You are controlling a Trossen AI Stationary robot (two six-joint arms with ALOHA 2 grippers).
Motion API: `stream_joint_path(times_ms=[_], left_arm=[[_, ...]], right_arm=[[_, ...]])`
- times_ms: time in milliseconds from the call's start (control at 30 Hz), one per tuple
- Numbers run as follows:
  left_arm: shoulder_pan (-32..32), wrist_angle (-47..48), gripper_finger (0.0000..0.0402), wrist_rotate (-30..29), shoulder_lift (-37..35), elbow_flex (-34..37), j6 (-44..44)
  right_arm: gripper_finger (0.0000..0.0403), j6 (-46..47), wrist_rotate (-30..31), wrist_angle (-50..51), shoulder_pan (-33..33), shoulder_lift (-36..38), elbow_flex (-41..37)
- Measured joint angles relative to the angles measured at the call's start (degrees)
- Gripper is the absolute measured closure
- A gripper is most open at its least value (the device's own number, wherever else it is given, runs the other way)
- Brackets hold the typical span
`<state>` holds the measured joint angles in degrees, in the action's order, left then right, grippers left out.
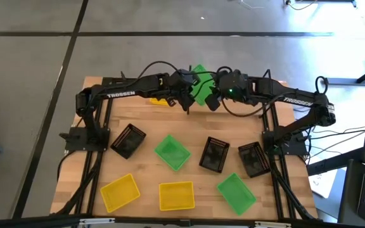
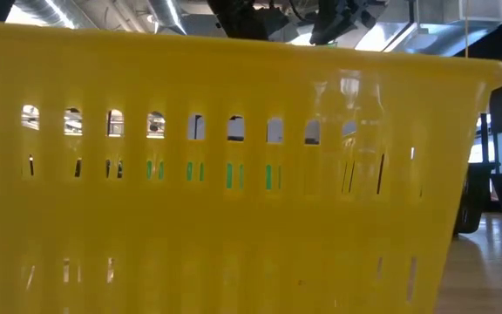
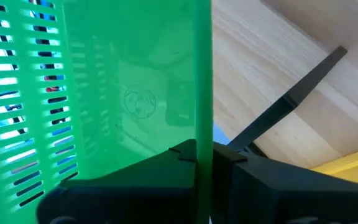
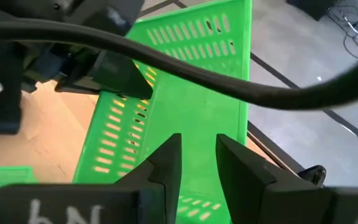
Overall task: Stack baskets on shelf by color
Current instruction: Put the top green bin onto the shelf
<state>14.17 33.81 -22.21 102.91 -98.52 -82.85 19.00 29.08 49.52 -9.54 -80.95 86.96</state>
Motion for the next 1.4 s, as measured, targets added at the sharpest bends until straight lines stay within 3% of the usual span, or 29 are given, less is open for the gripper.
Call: stream_joint_path(times_ms=[167, 400, 1400], left_arm=[[-0.48, 0.02, 0.0402, 0.04, 0.00, 0.00, 0.02], [-0.41, -0.18, 0.0401, 0.05, 0.00, 0.00, 0.02], [-2.27, 0.43, 0.0401, -0.02, -0.11, 0.00, 4.91]], right_arm=[[0.0299, 0.00, -4.24, 0.03, -1.98, 0.00, 0.00], [0.0299, -0.28, -5.03, 1.31, -3.63, 0.00, 0.00], [0.0309, -8.57, -0.47, 5.82, -3.65, -0.07, 0.84]])
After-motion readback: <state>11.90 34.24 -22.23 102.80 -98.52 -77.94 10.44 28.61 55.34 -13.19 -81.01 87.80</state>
